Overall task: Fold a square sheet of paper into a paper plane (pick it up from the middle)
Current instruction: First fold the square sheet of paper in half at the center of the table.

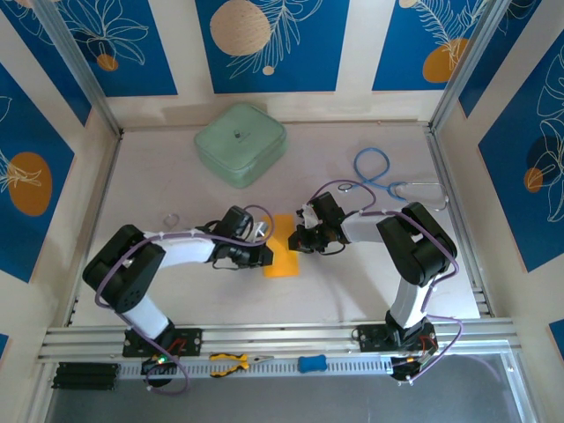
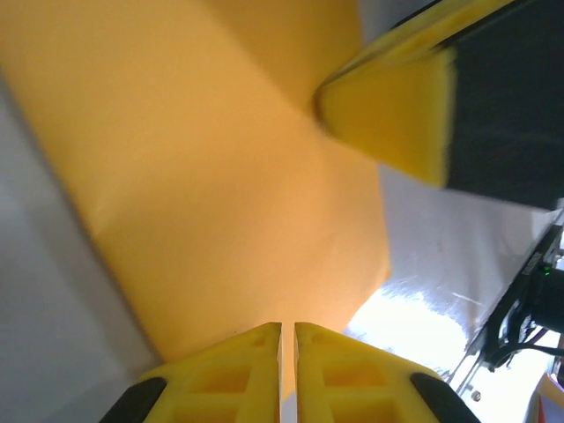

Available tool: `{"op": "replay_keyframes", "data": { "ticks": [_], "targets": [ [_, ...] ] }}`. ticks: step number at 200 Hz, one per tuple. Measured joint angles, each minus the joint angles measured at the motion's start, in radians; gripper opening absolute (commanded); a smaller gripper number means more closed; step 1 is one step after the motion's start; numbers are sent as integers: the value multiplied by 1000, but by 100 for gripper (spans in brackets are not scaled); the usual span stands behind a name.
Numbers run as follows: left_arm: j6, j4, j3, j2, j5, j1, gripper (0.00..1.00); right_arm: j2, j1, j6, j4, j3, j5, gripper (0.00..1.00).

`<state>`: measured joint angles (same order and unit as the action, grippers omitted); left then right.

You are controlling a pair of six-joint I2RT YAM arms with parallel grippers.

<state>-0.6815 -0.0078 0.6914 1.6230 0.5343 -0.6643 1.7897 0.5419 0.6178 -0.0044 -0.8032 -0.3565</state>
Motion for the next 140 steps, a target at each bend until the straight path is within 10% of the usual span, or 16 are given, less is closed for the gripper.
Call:
{"op": "replay_keyframes", "data": {
  "ticks": [105, 140],
  "targets": [
    [23, -84, -86, -110, -18, -55, 13, -5, 17, -16, -51, -29, 27, 0],
    [32, -179, -48, -231, -122, -40, 14, -74, 48, -16, -152, -25, 73, 20]
  ]
}}
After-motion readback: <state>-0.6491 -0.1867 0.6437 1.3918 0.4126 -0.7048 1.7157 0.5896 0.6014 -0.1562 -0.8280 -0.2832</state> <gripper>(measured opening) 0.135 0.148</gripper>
